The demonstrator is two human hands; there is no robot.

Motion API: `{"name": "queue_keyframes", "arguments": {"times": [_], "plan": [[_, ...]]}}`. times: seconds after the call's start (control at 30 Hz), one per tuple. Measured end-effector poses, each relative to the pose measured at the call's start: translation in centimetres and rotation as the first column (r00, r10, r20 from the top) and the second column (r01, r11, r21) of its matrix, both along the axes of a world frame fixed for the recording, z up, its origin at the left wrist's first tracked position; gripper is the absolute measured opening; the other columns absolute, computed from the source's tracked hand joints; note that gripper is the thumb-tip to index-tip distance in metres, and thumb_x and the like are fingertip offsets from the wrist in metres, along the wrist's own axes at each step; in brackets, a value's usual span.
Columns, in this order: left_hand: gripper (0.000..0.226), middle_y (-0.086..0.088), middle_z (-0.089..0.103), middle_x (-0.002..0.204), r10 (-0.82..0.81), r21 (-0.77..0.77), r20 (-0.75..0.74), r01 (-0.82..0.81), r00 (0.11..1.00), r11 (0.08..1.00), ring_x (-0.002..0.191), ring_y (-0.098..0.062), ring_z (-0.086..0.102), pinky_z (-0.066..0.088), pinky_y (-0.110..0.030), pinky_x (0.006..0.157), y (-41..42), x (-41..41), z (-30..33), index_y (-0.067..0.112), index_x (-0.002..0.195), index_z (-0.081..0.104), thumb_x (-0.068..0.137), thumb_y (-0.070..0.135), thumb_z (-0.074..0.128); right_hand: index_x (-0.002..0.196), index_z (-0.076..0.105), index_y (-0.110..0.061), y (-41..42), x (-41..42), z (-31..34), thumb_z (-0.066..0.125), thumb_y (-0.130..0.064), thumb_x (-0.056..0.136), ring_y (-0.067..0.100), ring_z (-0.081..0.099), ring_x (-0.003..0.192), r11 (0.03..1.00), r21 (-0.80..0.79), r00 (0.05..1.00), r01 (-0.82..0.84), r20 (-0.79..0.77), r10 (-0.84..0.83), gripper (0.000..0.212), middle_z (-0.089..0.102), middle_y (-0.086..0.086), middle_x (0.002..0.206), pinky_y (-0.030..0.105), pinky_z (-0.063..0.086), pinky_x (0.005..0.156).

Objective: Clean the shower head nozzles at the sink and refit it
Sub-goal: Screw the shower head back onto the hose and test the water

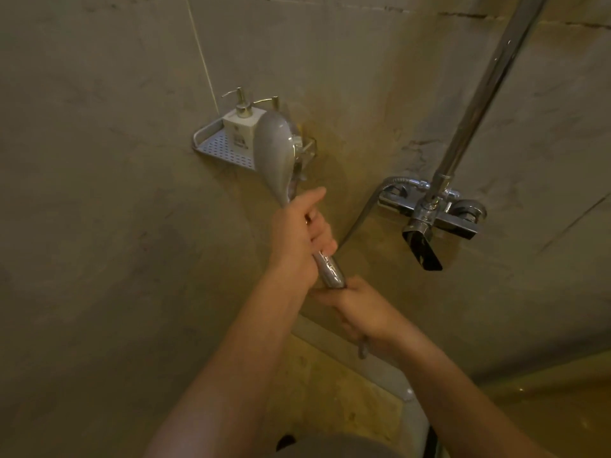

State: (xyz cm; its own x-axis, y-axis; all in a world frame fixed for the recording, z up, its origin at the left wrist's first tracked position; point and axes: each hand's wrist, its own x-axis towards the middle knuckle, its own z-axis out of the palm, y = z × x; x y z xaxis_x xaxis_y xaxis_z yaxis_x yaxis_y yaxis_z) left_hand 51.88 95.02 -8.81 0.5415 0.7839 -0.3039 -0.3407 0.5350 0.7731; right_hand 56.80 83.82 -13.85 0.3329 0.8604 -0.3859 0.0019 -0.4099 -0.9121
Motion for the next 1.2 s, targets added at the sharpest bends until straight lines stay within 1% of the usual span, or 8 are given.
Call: {"name": "queue_keyframes", "arguments": {"times": [0.2, 0.37, 0.47, 0.57, 0.67, 0.83, 0.97, 1.2], "plan": [[0.039, 0.007, 0.028, 0.036, -0.473, 0.132, 0.620, 0.511, 0.626, 0.849, 0.027, -0.010, 0.022, 0.017, -0.017, 0.034, 1.2, -1.3, -1.5, 0.019, 0.063, 0.038, 0.096, 0.014, 0.057, 0.043, 0.035, -0.025, -0.6, 1.3, 0.6, 0.062, -0.032, 0.084, 0.001, 0.017, 0.030, 0.903, -0.033, 0.751, -0.428, -0.569, 0.335, 0.050, 0.023, -0.010, 0.039, 0.019, 0.006, 0.036], [0.021, 0.009, 0.030, 0.036, -0.508, 0.128, 0.652, 0.578, 0.563, 0.806, 0.025, -0.004, 0.025, 0.026, -0.015, 0.033, 0.8, -1.2, -2.4, 0.012, 0.080, 0.044, 0.092, 0.008, 0.061, 0.049, 0.030, -0.023, -0.5, 0.4, -1.4, 0.071, -0.038, 0.079, 0.006, 0.013, 0.033, 0.768, 0.247, 0.406, -0.591, -0.732, 0.547, 0.053, 0.017, -0.009, 0.042, 0.013, 0.012, 0.035], [0.016, 0.002, 0.045, 0.050, -0.403, -0.064, 0.456, 0.481, 0.794, 0.875, 0.041, -0.012, 0.044, 0.040, -0.025, 0.045, 0.5, -0.2, -2.4, 0.008, 0.086, 0.055, 0.089, 0.019, 0.068, 0.047, 0.033, -0.024, -0.3, -0.1, -1.4, 0.064, -0.026, 0.081, 0.003, 0.017, 0.031, 0.921, 0.116, 0.635, -0.372, -0.692, 0.343, 0.047, 0.022, -0.010, 0.041, 0.014, 0.010, 0.034], [0.022, -0.001, 0.062, 0.070, -0.076, 0.037, -0.125, 0.081, 0.989, 0.996, 0.063, -0.016, 0.059, 0.050, -0.028, 0.062, 0.0, 0.3, -2.7, 0.013, 0.093, 0.058, 0.089, 0.026, 0.076, 0.051, 0.036, -0.023, -0.1, -0.8, -2.0, 0.058, -0.011, 0.088, 0.012, 0.024, 0.037, 0.992, 0.049, 0.968, 0.115, -0.231, -0.101, 0.045, 0.029, -0.003, 0.045, 0.024, 0.015, 0.041], [0.021, -0.003, 0.062, 0.083, 0.073, 0.245, -0.305, 0.004, 0.950, 0.970, 0.078, -0.018, 0.062, 0.051, -0.032, 0.070, -1.3, 0.8, -2.2, 0.014, 0.095, 0.056, 0.089, 0.018, 0.075, 0.056, 0.039, -0.021, 0.4, -0.3, -4.2, 0.061, -0.015, 0.089, 0.011, 0.034, 0.046, 0.931, 0.135, 0.894, 0.339, 0.263, -0.364, 0.040, 0.040, -0.005, 0.049, 0.028, 0.028, 0.045], [0.028, 0.000, 0.055, 0.082, 0.314, 0.266, -0.246, -0.248, 0.917, 0.932, 0.071, -0.017, 0.058, 0.053, -0.036, 0.069, -3.4, 1.6, -2.3, 0.018, 0.092, 0.048, 0.085, 0.011, 0.074, 0.077, 0.057, -0.018, 0.6, 0.8, -5.9, 0.058, -0.032, 0.085, 0.028, 0.060, 0.062, 0.940, 0.162, 0.676, 0.301, 0.659, -0.330, 0.016, 0.066, 0.002, 0.068, 0.037, 0.042, 0.051], [0.033, 0.002, 0.041, 0.054, 0.400, 0.048, -0.129, -0.398, 0.907, 0.916, 0.043, -0.013, 0.038, 0.038, -0.029, 0.045, -2.5, 1.2, -2.6, 0.018, 0.073, 0.048, 0.089, 0.016, 0.077, 0.063, 0.052, -0.016, 0.6, 0.3, -5.6, 0.060, -0.027, 0.084, 0.022, 0.055, 0.057, 0.958, 0.156, 0.721, 0.241, 0.632, -0.285, 0.025, 0.060, 0.000, 0.059, 0.033, 0.034, 0.050], [0.052, 0.008, 0.020, 0.037, -0.040, -0.065, 0.057, 0.044, 0.998, 0.997, 0.027, -0.009, 0.019, 0.019, -0.019, 0.034, 0.3, -0.1, -2.7, 0.024, 0.051, 0.031, 0.093, 0.016, 0.061, 0.058, 0.042, -0.023, 0.0, -0.2, -1.6, 0.068, -0.022, 0.086, 0.011, 0.026, 0.047, 0.995, 0.010, 0.989, 0.097, 0.112, -0.097, 0.039, 0.034, -0.001, 0.053, 0.029, 0.019, 0.048]]}}
